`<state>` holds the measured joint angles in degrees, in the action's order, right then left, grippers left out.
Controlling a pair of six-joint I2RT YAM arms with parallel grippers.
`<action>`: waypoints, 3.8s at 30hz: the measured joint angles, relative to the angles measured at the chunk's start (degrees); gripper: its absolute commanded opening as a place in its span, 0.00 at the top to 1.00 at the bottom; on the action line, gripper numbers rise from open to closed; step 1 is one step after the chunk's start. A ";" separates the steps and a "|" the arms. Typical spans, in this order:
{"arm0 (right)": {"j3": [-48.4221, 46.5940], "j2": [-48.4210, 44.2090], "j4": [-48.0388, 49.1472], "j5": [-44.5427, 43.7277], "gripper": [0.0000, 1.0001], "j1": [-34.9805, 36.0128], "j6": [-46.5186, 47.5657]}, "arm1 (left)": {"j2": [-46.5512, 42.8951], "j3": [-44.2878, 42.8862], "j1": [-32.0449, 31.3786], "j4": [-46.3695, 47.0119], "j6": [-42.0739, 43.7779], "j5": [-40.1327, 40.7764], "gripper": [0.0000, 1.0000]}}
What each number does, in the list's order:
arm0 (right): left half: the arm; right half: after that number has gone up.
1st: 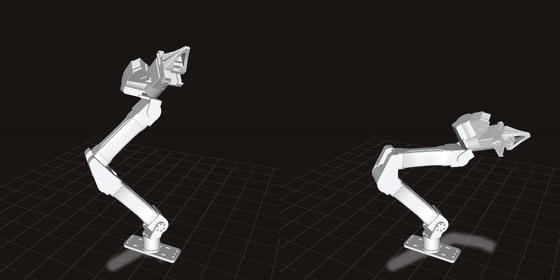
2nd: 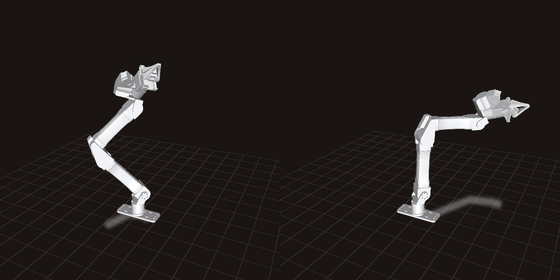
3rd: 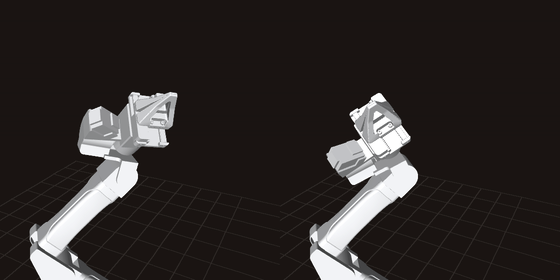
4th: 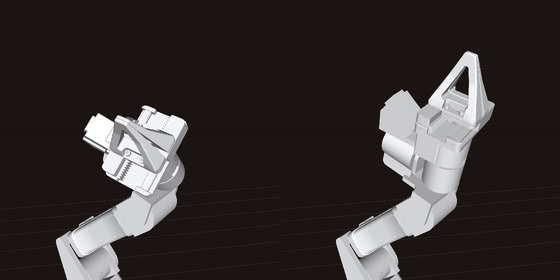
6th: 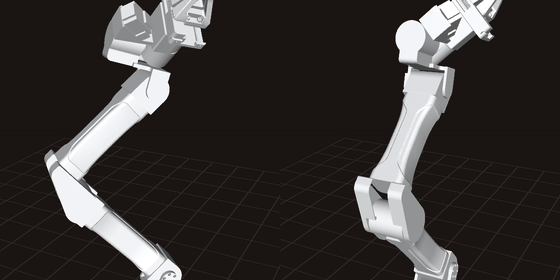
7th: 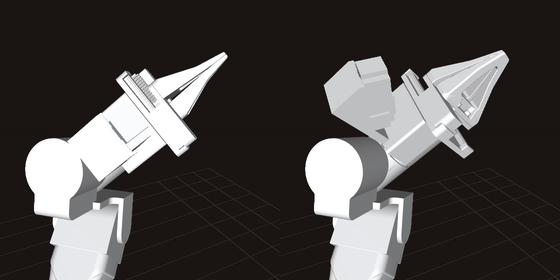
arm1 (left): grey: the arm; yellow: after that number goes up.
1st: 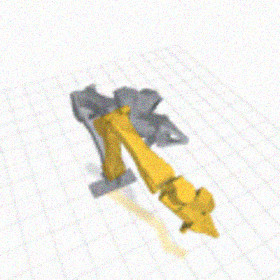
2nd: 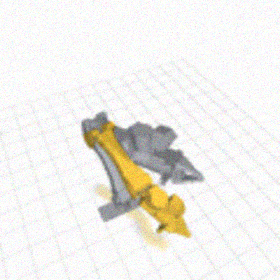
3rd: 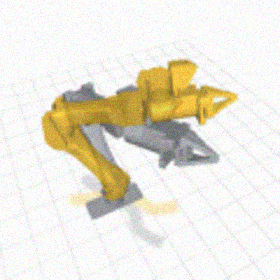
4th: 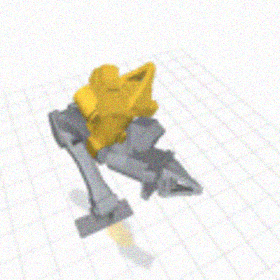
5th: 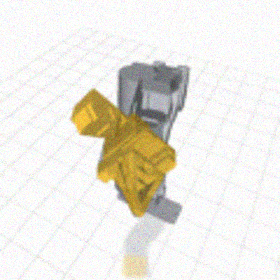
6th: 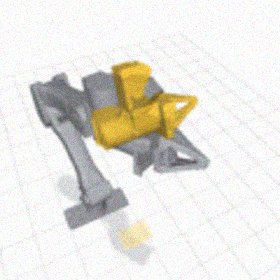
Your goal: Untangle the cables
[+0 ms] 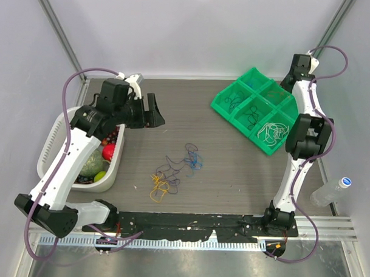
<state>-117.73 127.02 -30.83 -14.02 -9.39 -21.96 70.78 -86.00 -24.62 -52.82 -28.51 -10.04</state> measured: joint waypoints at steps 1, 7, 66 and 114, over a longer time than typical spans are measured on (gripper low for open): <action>0.35 0.00 0.24 0.11 0.97 -0.09 0.04 | 0.35 0.11 0.00 -0.15 0.26 -0.24 0.21; 1.46 0.17 -1.99 2.47 0.77 0.39 0.37 | 5.55 0.09 0.00 -1.11 1.57 -2.29 0.23; 48.06 -19.08 8.98 46.51 0.46 54.84 10.45 | 16.81 29.81 -0.15 3.21 1.73 -5.40 0.58; 45.57 -35.98 4.81 30.27 0.29 49.07 9.40 | -10.60 -3.52 -1.90 7.52 3.15 14.88 1.00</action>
<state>-72.16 91.05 -26.02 16.25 39.68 -12.56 60.18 -89.52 -26.52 -45.30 -25.36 4.84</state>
